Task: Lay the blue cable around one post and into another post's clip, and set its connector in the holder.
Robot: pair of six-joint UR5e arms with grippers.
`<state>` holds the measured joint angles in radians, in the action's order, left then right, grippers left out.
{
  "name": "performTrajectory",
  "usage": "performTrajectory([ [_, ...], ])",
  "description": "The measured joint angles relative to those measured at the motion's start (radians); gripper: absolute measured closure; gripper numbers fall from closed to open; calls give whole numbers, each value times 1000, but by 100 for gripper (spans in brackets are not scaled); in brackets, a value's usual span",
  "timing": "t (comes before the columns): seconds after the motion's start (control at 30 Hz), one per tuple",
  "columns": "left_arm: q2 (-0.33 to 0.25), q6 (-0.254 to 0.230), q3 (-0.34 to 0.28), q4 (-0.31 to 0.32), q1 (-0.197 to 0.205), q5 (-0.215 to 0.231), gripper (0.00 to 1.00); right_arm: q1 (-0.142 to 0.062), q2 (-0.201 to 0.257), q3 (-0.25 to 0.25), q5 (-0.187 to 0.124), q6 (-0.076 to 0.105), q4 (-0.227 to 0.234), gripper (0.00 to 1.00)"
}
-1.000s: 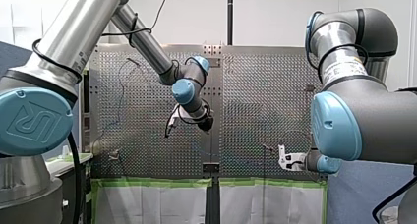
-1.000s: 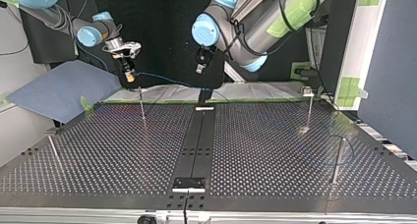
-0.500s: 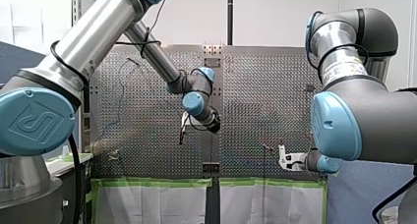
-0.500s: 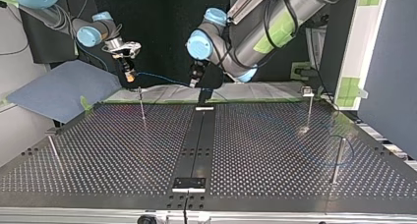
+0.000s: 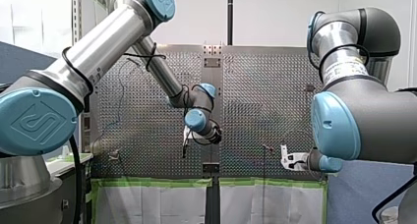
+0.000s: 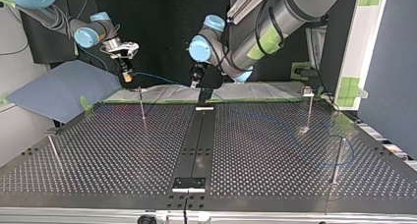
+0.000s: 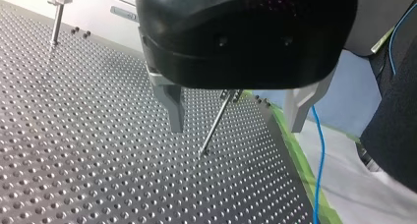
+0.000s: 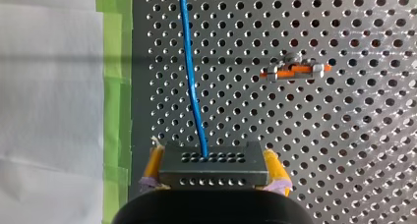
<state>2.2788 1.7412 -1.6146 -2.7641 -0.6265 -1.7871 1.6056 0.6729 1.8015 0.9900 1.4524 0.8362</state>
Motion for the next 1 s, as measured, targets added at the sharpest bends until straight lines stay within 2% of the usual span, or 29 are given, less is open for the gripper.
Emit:
performTrajectory([
  [0.37, 93, -3, 76, 93, 7, 3, 1, -2, 0, -1, 1, -19, -17, 100],
  [1.0, 237, -45, 89, 237, 6, -9, 1, -2, 0, -1, 2, -21, -18, 100],
])
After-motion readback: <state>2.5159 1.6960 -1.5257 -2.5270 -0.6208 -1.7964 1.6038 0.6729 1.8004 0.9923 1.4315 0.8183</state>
